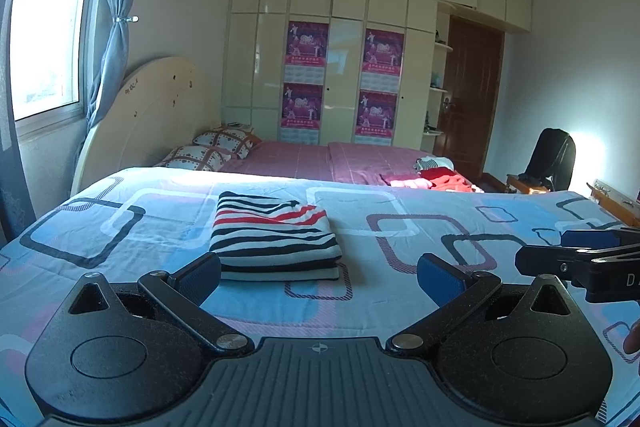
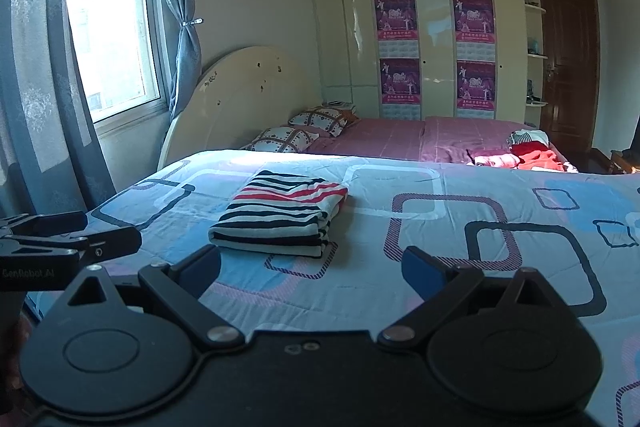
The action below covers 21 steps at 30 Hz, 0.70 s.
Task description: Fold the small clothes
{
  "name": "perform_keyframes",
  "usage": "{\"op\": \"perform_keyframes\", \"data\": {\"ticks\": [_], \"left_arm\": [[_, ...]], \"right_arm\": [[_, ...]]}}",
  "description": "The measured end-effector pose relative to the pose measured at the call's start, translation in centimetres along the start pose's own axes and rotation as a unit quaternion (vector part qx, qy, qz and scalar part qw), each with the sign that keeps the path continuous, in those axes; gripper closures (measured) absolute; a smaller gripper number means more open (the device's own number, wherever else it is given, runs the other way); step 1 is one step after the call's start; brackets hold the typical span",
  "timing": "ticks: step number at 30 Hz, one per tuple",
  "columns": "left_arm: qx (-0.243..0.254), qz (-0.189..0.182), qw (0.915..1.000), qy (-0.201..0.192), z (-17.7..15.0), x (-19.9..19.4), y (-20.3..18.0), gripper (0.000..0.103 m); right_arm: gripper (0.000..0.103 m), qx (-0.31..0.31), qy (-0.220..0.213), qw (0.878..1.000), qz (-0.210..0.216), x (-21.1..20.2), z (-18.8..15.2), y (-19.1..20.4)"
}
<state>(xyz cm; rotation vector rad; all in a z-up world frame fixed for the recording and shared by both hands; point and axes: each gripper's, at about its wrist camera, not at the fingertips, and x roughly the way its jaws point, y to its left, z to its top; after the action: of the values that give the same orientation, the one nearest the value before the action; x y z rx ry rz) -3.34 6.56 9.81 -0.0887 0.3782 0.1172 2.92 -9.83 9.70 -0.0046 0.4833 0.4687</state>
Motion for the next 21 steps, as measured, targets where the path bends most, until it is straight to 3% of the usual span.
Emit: {"op": "perform_keyframes", "data": {"ticks": [21], "left_arm": [[-0.002,0.006,1.0000,0.000,0.06,0.12,0.18,0.000]], "right_arm": [[0.006,-0.008,0.002,1.000,0.006,0.40,0.02,0.41]]}}
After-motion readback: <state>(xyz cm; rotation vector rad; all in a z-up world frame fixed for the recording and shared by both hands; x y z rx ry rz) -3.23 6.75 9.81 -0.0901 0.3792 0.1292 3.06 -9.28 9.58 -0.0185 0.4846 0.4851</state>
